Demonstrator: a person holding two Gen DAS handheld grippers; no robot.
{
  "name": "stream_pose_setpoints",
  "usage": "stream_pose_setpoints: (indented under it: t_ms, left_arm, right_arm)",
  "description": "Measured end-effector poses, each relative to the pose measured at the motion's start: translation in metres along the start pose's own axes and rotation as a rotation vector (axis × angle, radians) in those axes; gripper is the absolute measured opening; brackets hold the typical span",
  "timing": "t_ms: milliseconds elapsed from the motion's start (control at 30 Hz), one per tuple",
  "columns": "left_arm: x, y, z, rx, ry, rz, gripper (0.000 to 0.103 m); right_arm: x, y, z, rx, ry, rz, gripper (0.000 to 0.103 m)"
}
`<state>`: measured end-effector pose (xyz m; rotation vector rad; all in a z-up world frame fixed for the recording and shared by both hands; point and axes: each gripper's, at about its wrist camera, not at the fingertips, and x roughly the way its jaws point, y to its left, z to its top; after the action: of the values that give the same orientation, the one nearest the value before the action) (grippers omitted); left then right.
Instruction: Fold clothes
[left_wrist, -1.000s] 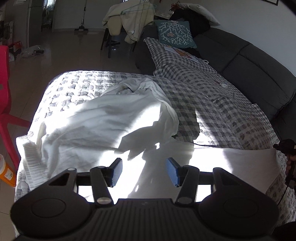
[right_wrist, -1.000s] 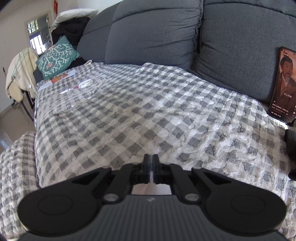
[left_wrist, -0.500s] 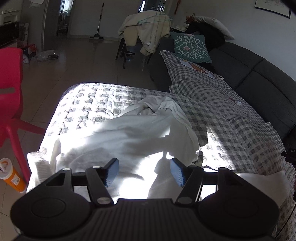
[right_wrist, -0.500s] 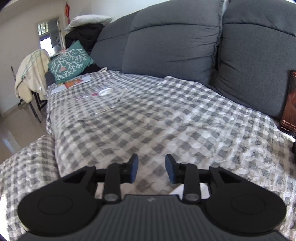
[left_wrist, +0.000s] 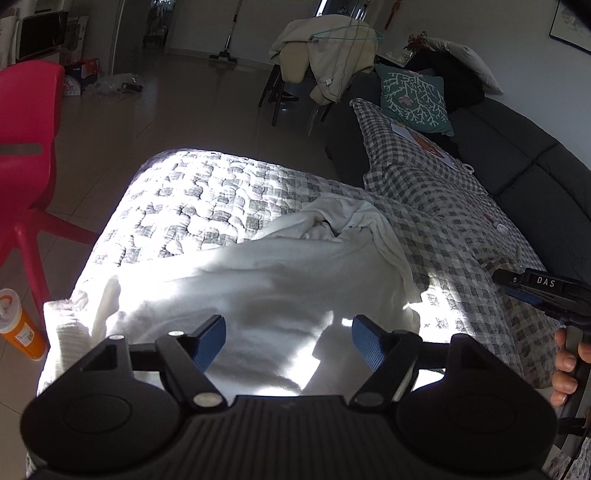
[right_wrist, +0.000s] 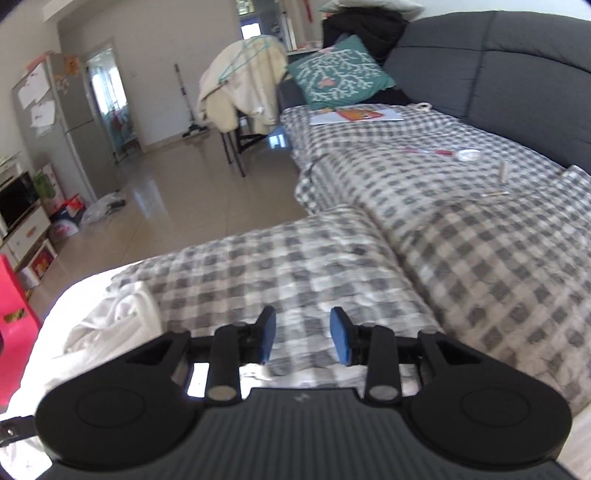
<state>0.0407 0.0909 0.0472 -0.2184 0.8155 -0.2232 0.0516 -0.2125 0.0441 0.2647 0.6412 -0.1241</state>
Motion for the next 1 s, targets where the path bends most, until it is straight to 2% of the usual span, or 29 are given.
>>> stream_pose_setpoints:
  t_ms: [167, 267, 333, 433, 600, 767, 867, 1000]
  left_arm:
    - [0.003, 0.013, 0.007, -0.055, 0.007, 0.069, 0.076]
    - [0.007, 0.02, 0.009, -0.087, 0.041, 0.071, 0.076]
    - [0.01, 0.021, 0.008, -0.09, 0.056, 0.075, 0.076]
    - [0.011, 0.021, 0.009, -0.089, 0.058, 0.079, 0.076]
    - [0.013, 0.02, 0.011, -0.105, 0.061, 0.068, 0.076]
    - [0.015, 0.016, 0.009, -0.1, 0.069, 0.073, 0.076]
    - [0.014, 0.014, 0.009, -0.092, 0.071, 0.074, 0.076]
    - [0.014, 0.016, 0.008, -0.096, 0.075, 0.075, 0.076]
  right_arm:
    - [0.019, 0.065, 0.007, -0.035, 0.078, 0.228, 0.034]
    - [0.032, 0.103, 0.01, -0.051, 0.138, 0.329, 0.031]
    - [0.041, 0.125, 0.01, -0.07, 0.177, 0.362, 0.03]
    - [0.053, 0.156, 0.007, -0.121, 0.214, 0.378, 0.029]
    - [0.07, 0.184, -0.002, -0.144, 0.258, 0.391, 0.025]
    - [0.087, 0.198, -0.009, -0.185, 0.273, 0.36, 0.005]
    - [0.086, 0.197, -0.009, -0.181, 0.247, 0.345, 0.003]
    - [0.066, 0.181, 0.007, -0.107, 0.144, 0.357, 0.002]
